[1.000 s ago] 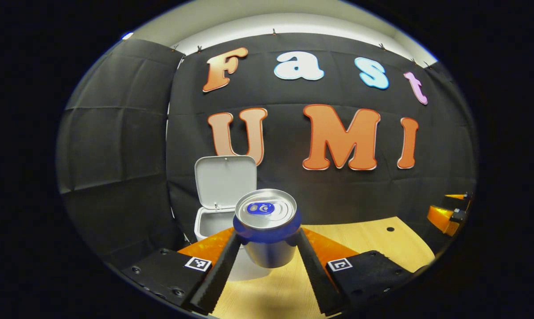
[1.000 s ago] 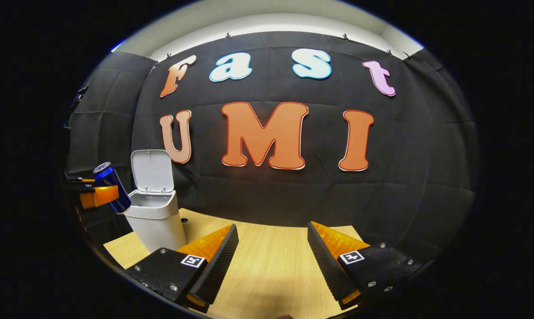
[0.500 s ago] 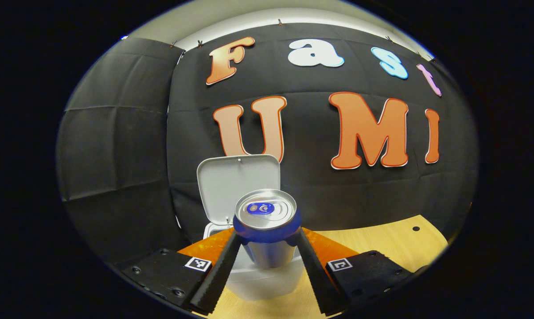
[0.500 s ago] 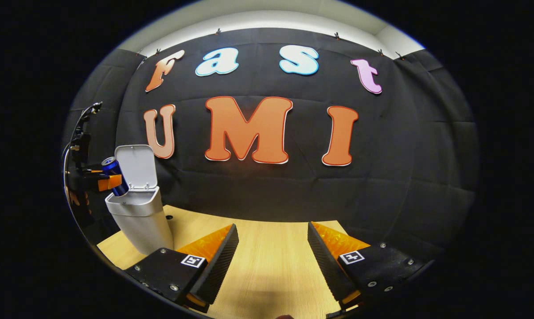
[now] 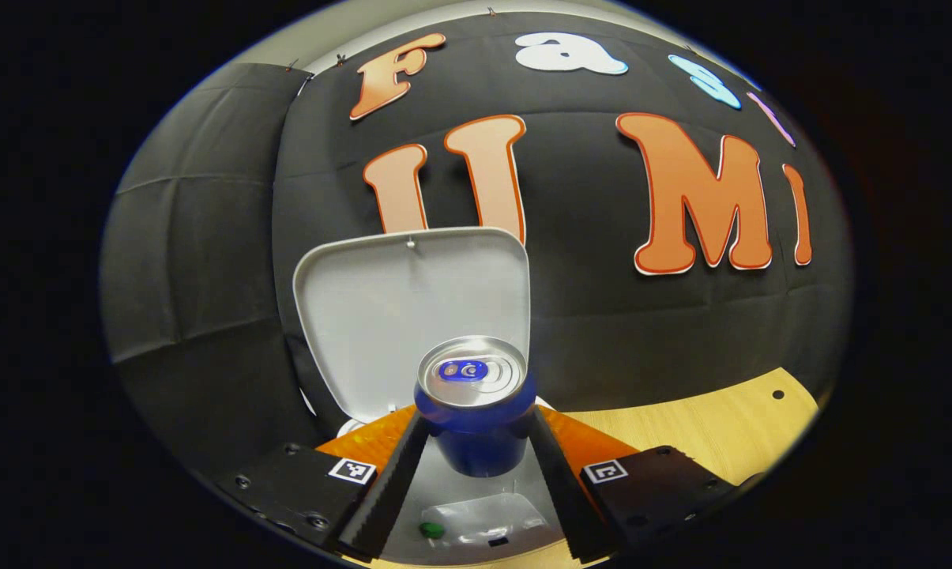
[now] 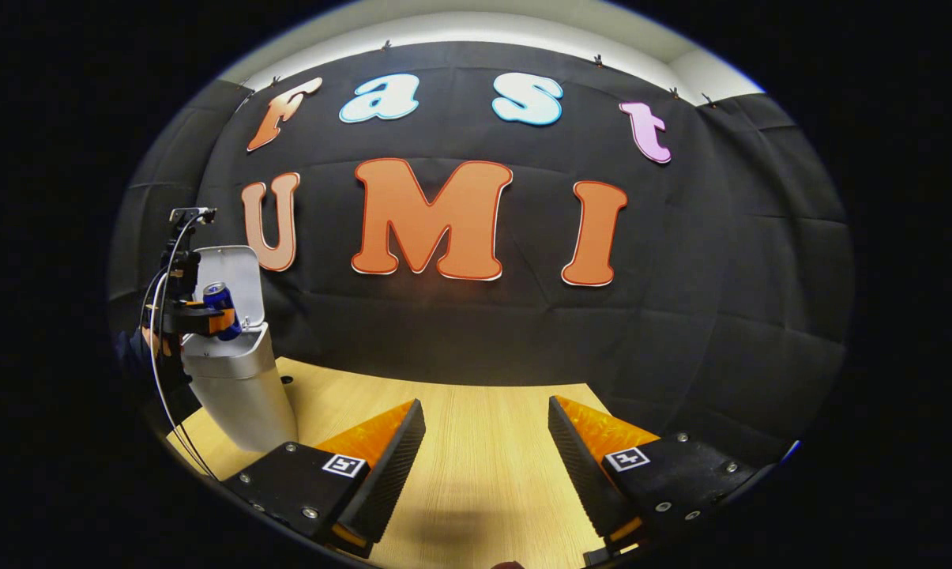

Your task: Press the lid of the desktop garbage bin to open it, pick up the crumpled paper on the desktop and throw it into the bin, then pick up the pop can on the desktop and drop it into the bin, and finally close the garbage bin lid.

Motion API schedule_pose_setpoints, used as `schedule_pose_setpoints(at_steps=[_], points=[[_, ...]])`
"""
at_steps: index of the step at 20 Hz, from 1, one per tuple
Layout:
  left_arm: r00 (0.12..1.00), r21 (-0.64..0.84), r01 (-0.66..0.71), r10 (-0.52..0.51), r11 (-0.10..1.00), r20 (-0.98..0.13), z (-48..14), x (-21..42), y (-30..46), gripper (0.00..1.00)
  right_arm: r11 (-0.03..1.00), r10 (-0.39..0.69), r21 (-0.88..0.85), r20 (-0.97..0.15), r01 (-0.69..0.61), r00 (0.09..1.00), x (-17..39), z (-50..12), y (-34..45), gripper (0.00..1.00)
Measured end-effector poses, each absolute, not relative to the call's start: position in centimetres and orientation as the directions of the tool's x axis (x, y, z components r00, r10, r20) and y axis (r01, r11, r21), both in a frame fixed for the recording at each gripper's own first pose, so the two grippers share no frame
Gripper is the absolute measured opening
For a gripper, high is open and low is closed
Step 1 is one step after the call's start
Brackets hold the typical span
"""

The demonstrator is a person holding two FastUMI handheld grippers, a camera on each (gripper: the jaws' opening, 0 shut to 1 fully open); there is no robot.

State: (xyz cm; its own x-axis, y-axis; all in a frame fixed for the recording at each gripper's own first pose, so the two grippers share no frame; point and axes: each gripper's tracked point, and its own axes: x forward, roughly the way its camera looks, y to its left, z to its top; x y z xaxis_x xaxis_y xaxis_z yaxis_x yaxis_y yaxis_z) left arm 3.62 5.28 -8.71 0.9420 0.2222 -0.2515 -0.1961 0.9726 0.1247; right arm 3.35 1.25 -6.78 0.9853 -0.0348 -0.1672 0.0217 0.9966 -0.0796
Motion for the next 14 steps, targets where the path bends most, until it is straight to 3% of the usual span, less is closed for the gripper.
schedule_pose_setpoints(at_steps=[3, 5, 11, 14], points=[[0.942, 0.11, -0.204, 0.225, 0.973, -0.248, -8.7, 3.6, 5.7, 0.9, 0.996, -0.038, -0.081, -0.17, 0.025, 0.985, 3.5, -6.8, 1.5, 0.94], [0.95, 0.106, -0.197, 0.216, 0.975, -0.224, -7.4, 3.5, 5.6, 0.92, 0.996, -0.038, -0.083, -0.167, 0.024, 0.985, 3.6, -6.7, 1.7, 0.94], [0.964, -0.033, -0.249, 0.245, 0.968, -0.101, 3.4, 5.7, 8.5, 0.92, 0.997, -0.019, -0.079, -0.157, 0.006, 0.987, 3.7, -6.5, 1.9, 0.94], [0.966, 0.014, -0.251, 0.251, 0.968, -0.053, 8.6, 8.1, 10.4, 0.94, 0.998, -0.007, -0.068, -0.154, -0.004, 0.988, 3.8, -6.5, 2.1, 0.94]])
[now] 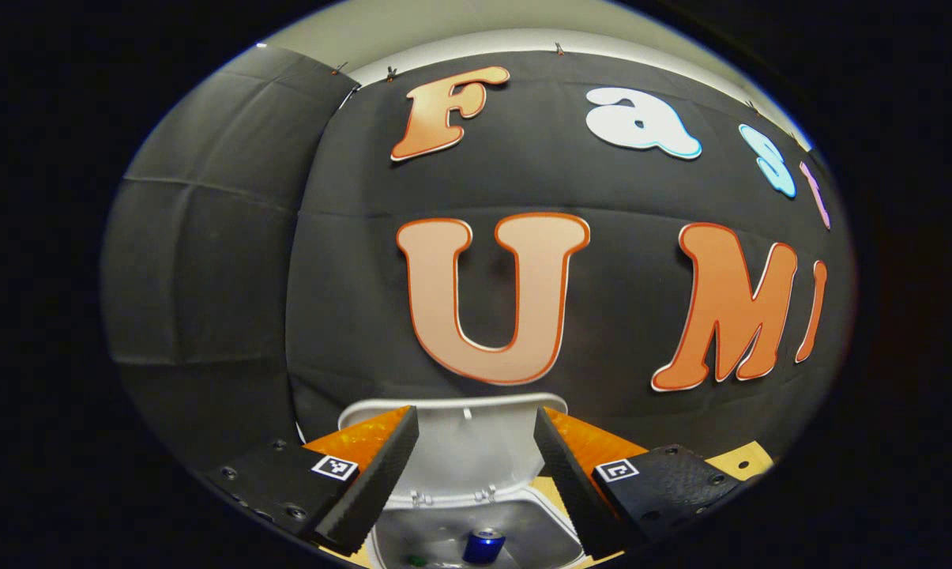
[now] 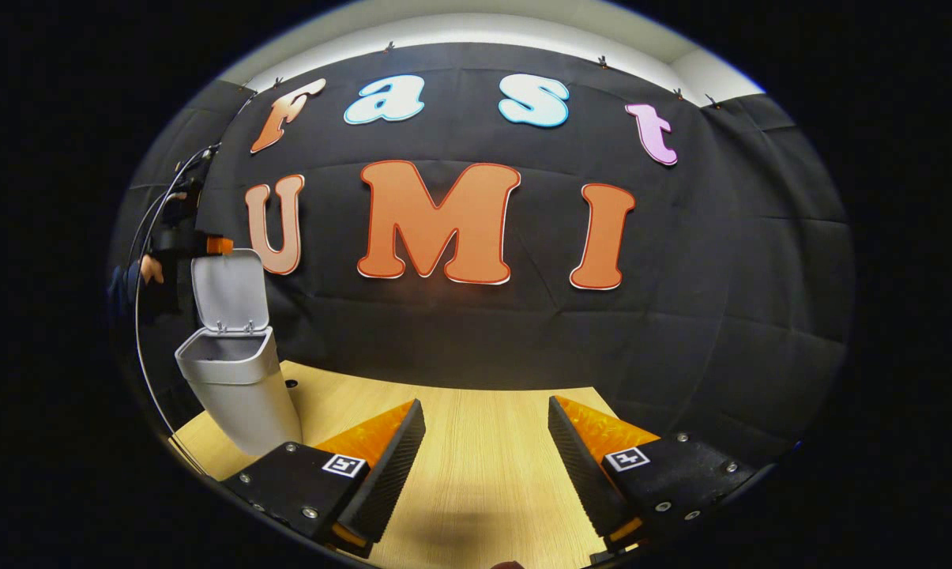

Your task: Press the lid of the desktop garbage bin to open it, pick up the crumpled paper on the desktop and throw it into the bin, then pick up the pop can on the desktop and drop it into the bin, and finally close the garbage bin lid.

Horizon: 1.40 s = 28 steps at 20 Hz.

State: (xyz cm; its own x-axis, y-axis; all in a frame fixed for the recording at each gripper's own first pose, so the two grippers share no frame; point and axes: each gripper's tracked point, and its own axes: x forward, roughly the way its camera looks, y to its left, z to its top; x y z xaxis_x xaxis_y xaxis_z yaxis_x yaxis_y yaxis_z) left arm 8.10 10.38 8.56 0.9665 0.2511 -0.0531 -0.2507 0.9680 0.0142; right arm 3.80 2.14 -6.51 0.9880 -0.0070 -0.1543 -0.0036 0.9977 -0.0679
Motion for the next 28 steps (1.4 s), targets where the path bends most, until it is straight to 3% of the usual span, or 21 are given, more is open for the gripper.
schedule_pose_setpoints(at_steps=[5, 12, 14, 18, 25, 28], points=[[0.957, -0.016, -0.285, 0.283, 0.958, -0.069, 11.5, 12.0, 13.1, 0.93, 0.998, -0.008, -0.06, -0.145, -0.001, 0.989, 3.9, -6.3, 2.1, 0.94], [0.914, 0.04, -0.238, 0.238, 0.97, -0.328, 5.3, 13.7, 12.3, 0.95, 0.998, -0.031, -0.061, -0.144, 0.023, 0.989, 3.8, -6.4, 1.9, 0.94], [0.91, 0.043, -0.209, 0.21, 0.977, -0.358, 5.2, 13.2, 11.6, 0.94, 0.998, -0.031, -0.055, -0.142, 0.023, 0.989, 3.8, -6.3, 2.0, 0.94], [0.847, -0.013, -0.142, 0.115, 0.99, -0.518, 0.6, 9.5, 8.5, 0.95, 0.999, -0.022, -0.04, -0.134, 0.016, 0.991, 3.8, -6.5, 1.9, 0.94], [0.757, -0.029, -0.094, 0.052, 0.995, -0.651, -6.3, 2.4, 5.7, 0.95, 0.999, 0.008, -0.038, -0.134, -0.013, 0.991, 3.7, -6.6, 2.1, 0.94], [0.68, -0.047, -0.091, 0.027, 0.995, -0.732, -9.5, -0.3, 5.0, 0.95, 0.999, 0.024, -0.039, -0.141, -0.03, 0.99, 3.6, -6.7, 2.2, 0.94]])
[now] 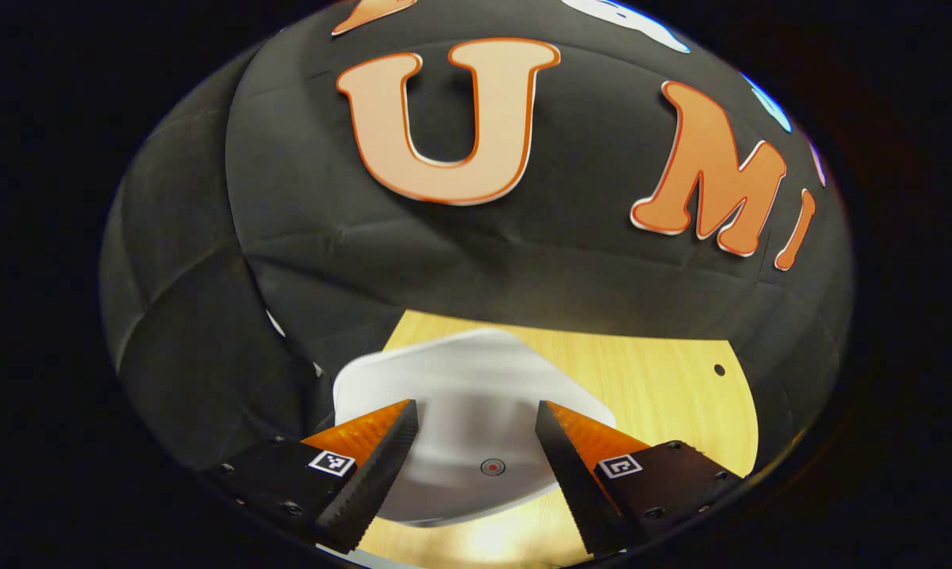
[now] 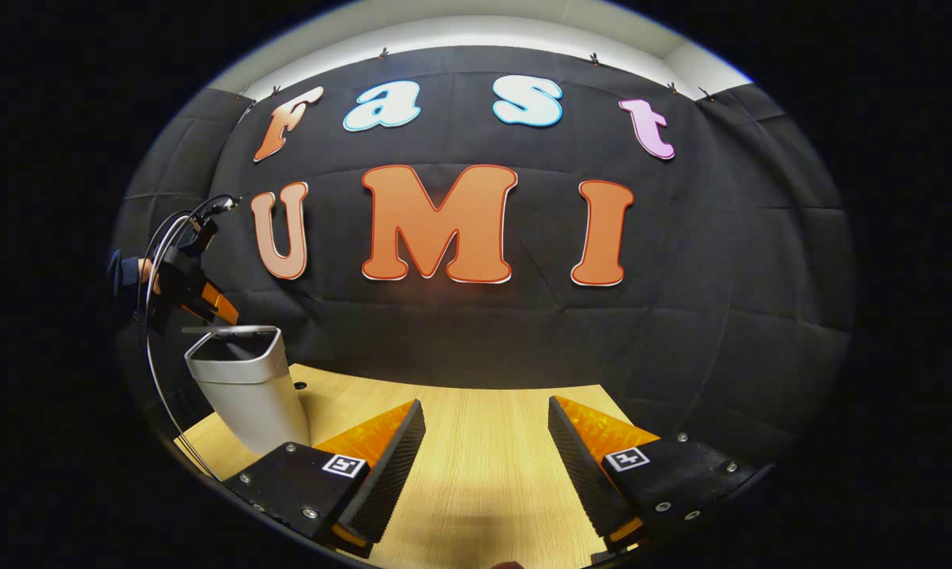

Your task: Press the lid of the desktop garbage bin to open it, pick up the crumpled paper on the desktop and throw it into the bin, then pick up the pop can on the desktop and drop it into the bin, and finally close the garbage bin lid.

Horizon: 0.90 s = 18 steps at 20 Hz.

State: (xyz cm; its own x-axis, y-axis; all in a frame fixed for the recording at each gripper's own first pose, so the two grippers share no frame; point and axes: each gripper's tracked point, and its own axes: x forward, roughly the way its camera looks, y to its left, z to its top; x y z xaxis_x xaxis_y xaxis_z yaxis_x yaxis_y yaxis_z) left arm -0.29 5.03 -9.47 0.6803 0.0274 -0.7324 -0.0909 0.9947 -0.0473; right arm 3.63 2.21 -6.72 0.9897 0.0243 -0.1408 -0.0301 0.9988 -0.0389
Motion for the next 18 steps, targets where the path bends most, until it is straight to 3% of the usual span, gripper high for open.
schedule_pose_setpoints(at_steps=[3, 5, 18], points=[[0.609, -0.056, -0.108, 0.022, 0.993, -0.793, -13.0, -2.4, 4.5, 0.98, 0.998, 0.036, -0.044, -0.143, -0.042, 0.989, 3.5, -6.8, 2.2, 0.94], [0.673, 0.005, -0.063, 0.046, 0.998, -0.738, -12.8, -1.3, 4.6, 0.99, 0.998, 0.043, -0.045, -0.146, -0.05, 0.988, 3.5, -7.2, 1.9, 0.94], [0.725, 0.007, -0.146, 0.111, 0.989, -0.68, -10.2, -2.6, 4.3, 0.97, 0.993, 0.096, -0.053, -0.135, -0.104, 0.986, 2.9, -6.7, 2.1, 0.94]])
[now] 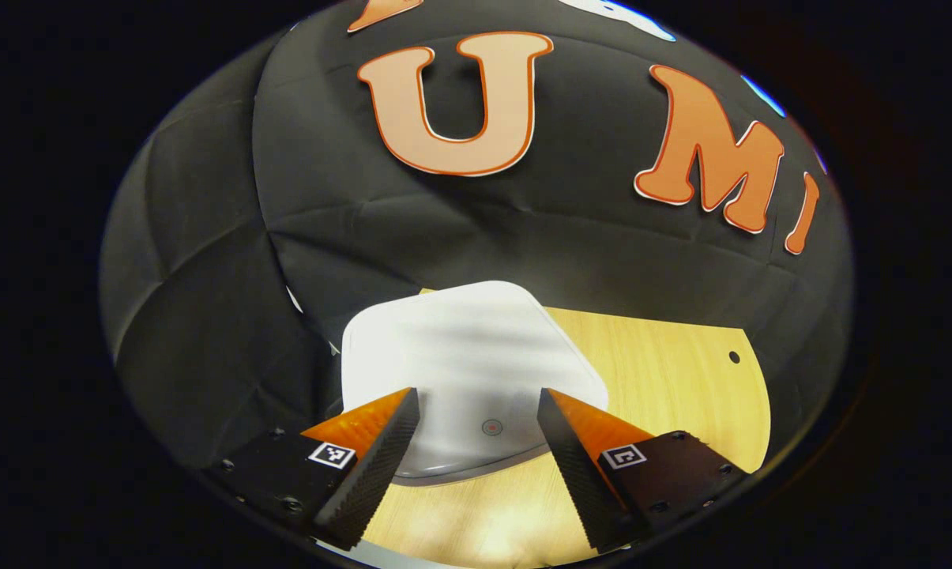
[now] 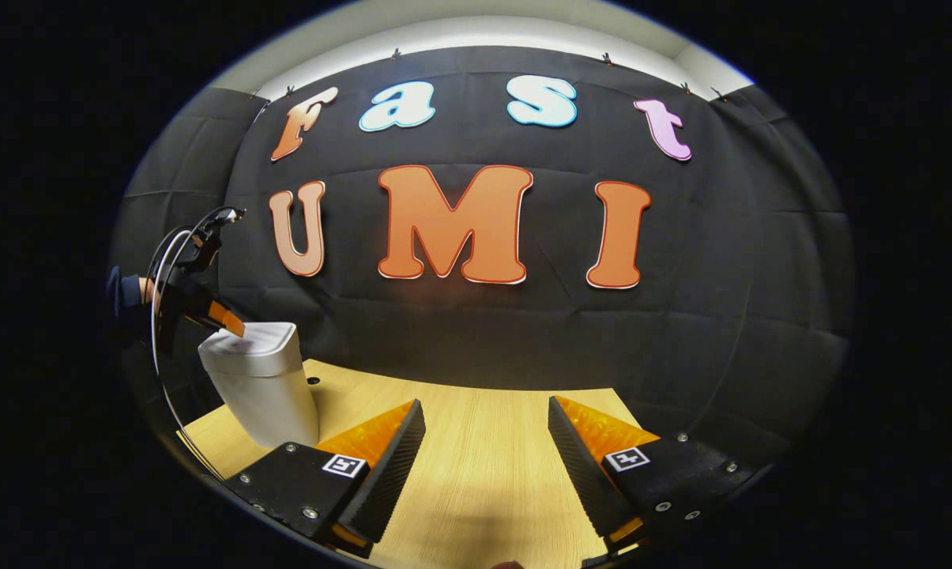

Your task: Press the lid of the desktop garbage bin to open it, pick up the crumpled paper on the desktop and throw it into the bin, then pick up the pop can on the desktop and drop it into the bin, and finally close the garbage bin lid.

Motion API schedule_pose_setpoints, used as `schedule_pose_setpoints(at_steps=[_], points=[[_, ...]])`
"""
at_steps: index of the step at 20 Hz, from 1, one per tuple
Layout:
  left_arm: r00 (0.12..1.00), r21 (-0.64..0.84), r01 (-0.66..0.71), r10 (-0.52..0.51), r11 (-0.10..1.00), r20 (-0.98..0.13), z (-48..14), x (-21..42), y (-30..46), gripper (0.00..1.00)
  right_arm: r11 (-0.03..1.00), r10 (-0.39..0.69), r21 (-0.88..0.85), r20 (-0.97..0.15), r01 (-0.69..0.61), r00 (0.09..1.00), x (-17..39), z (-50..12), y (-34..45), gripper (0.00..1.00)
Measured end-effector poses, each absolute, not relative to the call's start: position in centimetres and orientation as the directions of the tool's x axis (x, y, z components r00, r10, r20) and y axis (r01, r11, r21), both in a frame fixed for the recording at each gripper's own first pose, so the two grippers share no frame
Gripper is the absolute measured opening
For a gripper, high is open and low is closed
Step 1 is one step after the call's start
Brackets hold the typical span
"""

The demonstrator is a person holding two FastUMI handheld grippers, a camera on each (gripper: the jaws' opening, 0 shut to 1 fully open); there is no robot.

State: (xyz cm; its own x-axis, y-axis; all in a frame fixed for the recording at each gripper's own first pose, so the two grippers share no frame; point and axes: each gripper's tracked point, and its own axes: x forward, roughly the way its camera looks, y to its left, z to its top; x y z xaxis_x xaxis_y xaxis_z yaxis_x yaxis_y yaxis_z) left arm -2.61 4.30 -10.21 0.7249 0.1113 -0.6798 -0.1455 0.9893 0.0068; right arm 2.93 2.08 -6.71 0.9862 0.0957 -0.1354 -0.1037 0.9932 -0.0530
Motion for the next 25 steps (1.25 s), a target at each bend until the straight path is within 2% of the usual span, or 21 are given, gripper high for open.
schedule_pose_setpoints(at_steps=[4, 6, 8, 11, 14, 19, 20, 25], points=[[0.802, -0.011, -0.093, 0.068, 0.996, -0.593, -6.6, -3.4, 2.3, 0.97, 0.993, 0.109, -0.035, -0.126, -0.114, 0.986, 2.7, -6.3, 2.3, 0.94], [0.831, -0.045, -0.035, 0.004, 0.998, -0.556, -5.2, -4.6, 0.4, 0.97, 0.993, 0.115, -0.019, -0.121, -0.118, 0.986, 2.7, -5.6, 2.4, 0.94], [0.859, -0.031, 0.004, -0.019, 1.0, -0.511, -4.1, -5.4, -2.0, 0.98, 0.993, 0.117, -0.023, -0.1, -0.12, 0.988, 2.6, -4.6, 2.6, 0.94], [0.917, 0.024, 0.025, -0.013, 0.999, -0.399, -1.6, -6.6, -4.4, 0.97, 0.992, 0.109, -0.051, -0.062, -0.112, 0.992, 2.7, -2.9, 2.5, 0.94], [0.961, 0.066, 0.088, -0.067, 0.994, -0.267, 0.5, -8.1, -7.5, 0.96, 0.992, 0.116, -0.048, -0.047, -0.118, 0.992, 2.2, -2.0, 2.6, 0.94], [0.982, 0.041, 0.121, -0.113, 0.992, -0.149, 1.4, -11.5, -12.9, 0.94, 0.993, 0.108, -0.041, -0.035, -0.109, 0.994, 1.7, -1.6, 2.4, 0.94], [0.984, 0.031, 0.125, -0.119, 0.992, -0.135, 1.1, -12.2, -13.8, 0.96, 0.993, 0.106, -0.042, -0.03, -0.107, 0.994, 1.6, -1.4, 2.3, 0.94], [0.991, 0.013, 0.104, -0.103, 0.994, -0.088, 0.5, -14.1, -15.1, 0.94, 0.997, 0.069, -0.037, -0.013, -0.07, 0.998, 0.8, -1.2, 1.3, 0.94]])
